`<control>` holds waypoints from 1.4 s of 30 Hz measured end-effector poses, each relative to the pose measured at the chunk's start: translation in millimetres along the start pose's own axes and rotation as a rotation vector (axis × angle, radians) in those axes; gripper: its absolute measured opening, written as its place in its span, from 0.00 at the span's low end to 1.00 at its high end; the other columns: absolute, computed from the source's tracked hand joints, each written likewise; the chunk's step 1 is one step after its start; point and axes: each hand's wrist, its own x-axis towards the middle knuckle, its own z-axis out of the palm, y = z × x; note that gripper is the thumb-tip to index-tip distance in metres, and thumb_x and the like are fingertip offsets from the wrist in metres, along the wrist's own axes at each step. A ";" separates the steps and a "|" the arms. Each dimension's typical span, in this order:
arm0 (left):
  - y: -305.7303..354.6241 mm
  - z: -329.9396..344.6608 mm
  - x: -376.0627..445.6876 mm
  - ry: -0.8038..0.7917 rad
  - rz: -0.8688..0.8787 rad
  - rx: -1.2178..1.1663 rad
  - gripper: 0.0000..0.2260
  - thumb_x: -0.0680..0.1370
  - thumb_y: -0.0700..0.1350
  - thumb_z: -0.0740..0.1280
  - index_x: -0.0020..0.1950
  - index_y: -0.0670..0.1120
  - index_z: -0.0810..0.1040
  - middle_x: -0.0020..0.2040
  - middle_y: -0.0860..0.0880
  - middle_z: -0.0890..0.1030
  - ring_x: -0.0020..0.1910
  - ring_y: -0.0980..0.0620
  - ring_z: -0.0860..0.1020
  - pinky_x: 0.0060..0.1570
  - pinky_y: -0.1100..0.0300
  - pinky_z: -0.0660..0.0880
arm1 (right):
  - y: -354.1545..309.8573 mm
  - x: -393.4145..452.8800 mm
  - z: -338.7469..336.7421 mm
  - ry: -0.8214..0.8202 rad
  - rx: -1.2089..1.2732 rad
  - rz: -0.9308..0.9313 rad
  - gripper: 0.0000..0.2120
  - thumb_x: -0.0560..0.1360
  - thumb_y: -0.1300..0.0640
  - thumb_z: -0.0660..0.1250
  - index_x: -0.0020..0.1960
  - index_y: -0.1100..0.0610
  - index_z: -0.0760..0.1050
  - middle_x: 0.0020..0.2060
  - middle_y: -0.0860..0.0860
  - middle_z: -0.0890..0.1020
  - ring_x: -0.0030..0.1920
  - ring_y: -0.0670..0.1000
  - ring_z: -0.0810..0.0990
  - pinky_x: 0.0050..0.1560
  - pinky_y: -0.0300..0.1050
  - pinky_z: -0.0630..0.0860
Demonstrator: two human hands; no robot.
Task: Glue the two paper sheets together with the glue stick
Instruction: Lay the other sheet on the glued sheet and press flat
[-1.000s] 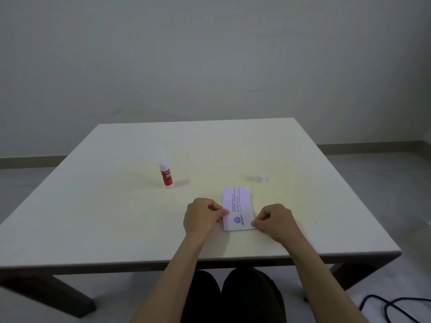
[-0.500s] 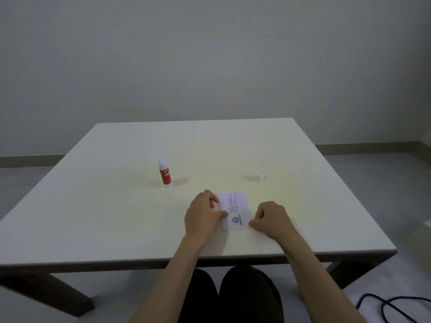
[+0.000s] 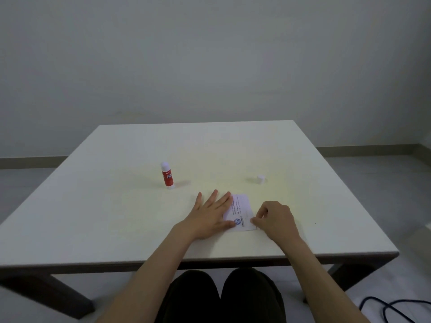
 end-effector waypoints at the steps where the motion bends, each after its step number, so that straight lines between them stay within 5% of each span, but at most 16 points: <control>1: -0.4 0.0 0.6 0.006 0.003 0.004 0.34 0.78 0.63 0.51 0.78 0.51 0.41 0.79 0.55 0.41 0.78 0.50 0.38 0.73 0.40 0.35 | -0.6 -2.8 2.2 0.079 -0.051 -0.053 0.07 0.74 0.51 0.67 0.47 0.54 0.77 0.45 0.50 0.80 0.50 0.52 0.77 0.47 0.45 0.72; 2: -0.5 0.1 1.2 0.013 0.005 0.003 0.34 0.78 0.64 0.51 0.78 0.51 0.42 0.79 0.55 0.42 0.78 0.49 0.38 0.73 0.40 0.35 | -1.4 -4.7 5.8 0.103 -0.152 -0.133 0.14 0.77 0.48 0.62 0.59 0.53 0.75 0.56 0.50 0.80 0.58 0.54 0.75 0.55 0.48 0.70; 4: -0.7 1.3 2.0 0.025 0.009 -0.001 0.35 0.77 0.64 0.51 0.78 0.51 0.41 0.79 0.55 0.42 0.78 0.50 0.38 0.73 0.39 0.35 | -3.6 -6.8 16.7 0.003 -0.362 -0.318 0.24 0.80 0.44 0.47 0.74 0.48 0.58 0.74 0.45 0.64 0.75 0.54 0.58 0.71 0.55 0.57; 6: -2.2 3.6 2.7 0.030 0.013 -0.003 0.36 0.77 0.66 0.51 0.77 0.52 0.40 0.79 0.55 0.42 0.78 0.50 0.38 0.73 0.39 0.35 | -2.0 -6.3 30.3 -0.161 -0.458 -0.409 0.27 0.79 0.41 0.40 0.77 0.46 0.45 0.77 0.40 0.49 0.78 0.53 0.42 0.74 0.61 0.42; 8: -4.2 4.1 3.9 0.022 0.007 -0.011 0.39 0.75 0.67 0.53 0.77 0.52 0.39 0.79 0.56 0.41 0.78 0.51 0.37 0.73 0.40 0.34 | 4.9 1.6 35.4 -0.201 -0.483 -0.397 0.28 0.79 0.39 0.39 0.76 0.46 0.40 0.77 0.39 0.44 0.77 0.53 0.36 0.73 0.62 0.33; 12: -5.4 4.0 4.8 0.001 0.006 -0.031 0.43 0.73 0.70 0.55 0.77 0.51 0.38 0.79 0.56 0.40 0.77 0.51 0.35 0.72 0.41 0.31 | 6.1 16.1 24.5 -0.164 -0.573 -0.310 0.30 0.78 0.37 0.39 0.77 0.48 0.39 0.77 0.41 0.42 0.76 0.54 0.34 0.71 0.63 0.31; 18: -6.8 3.7 3.5 0.008 0.027 -0.006 0.41 0.74 0.68 0.54 0.77 0.51 0.39 0.79 0.56 0.40 0.77 0.49 0.35 0.72 0.39 0.33 | 13.4 -13.3 29.6 -0.316 -0.542 -0.597 0.37 0.70 0.30 0.29 0.75 0.44 0.35 0.74 0.37 0.36 0.75 0.52 0.29 0.68 0.62 0.24; 24: -4.6 2.2 3.6 -0.003 0.001 -0.022 0.43 0.73 0.70 0.55 0.77 0.52 0.38 0.79 0.56 0.40 0.77 0.49 0.34 0.72 0.39 0.32 | 8.5 12.8 16.8 -0.261 -0.568 -0.407 0.31 0.78 0.37 0.39 0.76 0.46 0.35 0.76 0.40 0.39 0.76 0.53 0.31 0.72 0.64 0.29; 32: -11.9 1.2 1.4 -0.022 0.022 0.037 0.41 0.74 0.69 0.54 0.77 0.51 0.38 0.79 0.56 0.40 0.77 0.49 0.35 0.71 0.39 0.32 | 6.6 -15.6 38.9 -0.239 -0.513 -0.526 0.33 0.77 0.36 0.39 0.76 0.49 0.37 0.77 0.43 0.39 0.77 0.53 0.36 0.74 0.60 0.36; 42: -50.1 -2.6 -25.3 -0.030 -0.030 0.015 0.42 0.73 0.70 0.54 0.77 0.52 0.37 0.79 0.57 0.40 0.77 0.50 0.35 0.72 0.39 0.33 | -35.5 -23.0 60.0 -0.250 -0.545 -0.576 0.32 0.78 0.38 0.42 0.77 0.51 0.38 0.78 0.47 0.41 0.77 0.56 0.37 0.72 0.63 0.32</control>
